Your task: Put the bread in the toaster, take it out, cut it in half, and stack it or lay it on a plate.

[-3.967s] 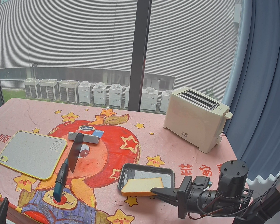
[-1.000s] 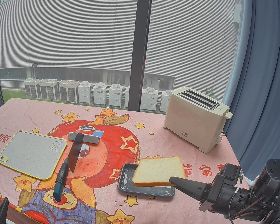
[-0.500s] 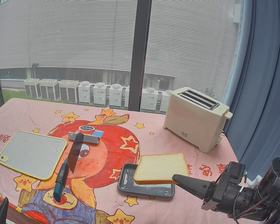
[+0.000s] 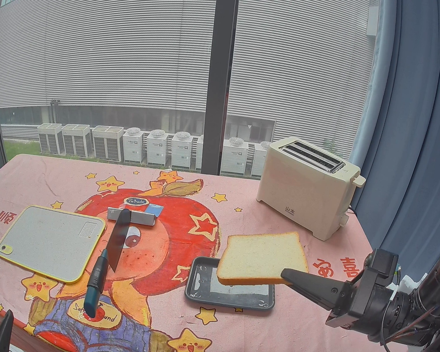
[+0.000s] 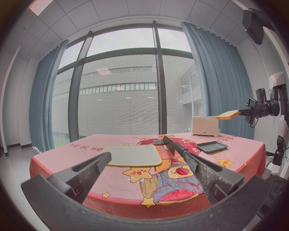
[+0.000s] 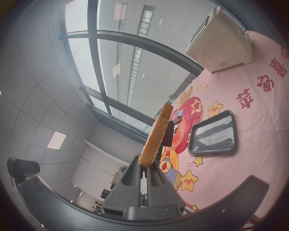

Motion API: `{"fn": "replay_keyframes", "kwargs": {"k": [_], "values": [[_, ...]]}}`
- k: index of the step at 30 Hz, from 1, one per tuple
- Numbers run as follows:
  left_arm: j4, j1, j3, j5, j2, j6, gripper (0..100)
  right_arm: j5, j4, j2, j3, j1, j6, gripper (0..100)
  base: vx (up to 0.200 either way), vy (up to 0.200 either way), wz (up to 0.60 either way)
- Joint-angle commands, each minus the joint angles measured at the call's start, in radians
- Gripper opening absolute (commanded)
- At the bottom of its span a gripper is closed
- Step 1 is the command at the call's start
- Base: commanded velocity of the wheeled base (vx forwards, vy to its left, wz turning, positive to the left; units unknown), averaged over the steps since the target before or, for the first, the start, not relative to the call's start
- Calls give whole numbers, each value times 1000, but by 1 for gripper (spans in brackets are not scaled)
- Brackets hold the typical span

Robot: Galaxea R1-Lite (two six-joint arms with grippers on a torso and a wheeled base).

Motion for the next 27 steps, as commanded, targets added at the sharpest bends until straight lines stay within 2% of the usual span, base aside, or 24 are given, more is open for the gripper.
{"fn": "replay_keyframes", "kwargs": {"k": [1,6,12,16,20,27], "values": [[0,0,18,0,-16,0,100,1,1,-27,-1,2,-2,0,0,0,0],[0,0,18,0,-16,0,100,0,1,-21,6,2,-8,0,0,0,0],[0,0,18,0,-16,0,100,0,0,-23,24,0,-91,0,0,0,0],[0,0,18,0,-16,0,100,0,0,-23,32,2,-124,0,0,0,0],[0,0,18,0,-16,-1,100,-2,-2,-18,39,5,-177,0,0,0,0],[0,0,18,0,-16,-1,100,-8,-5,-24,55,37,-203,0,0,0,0]]}}
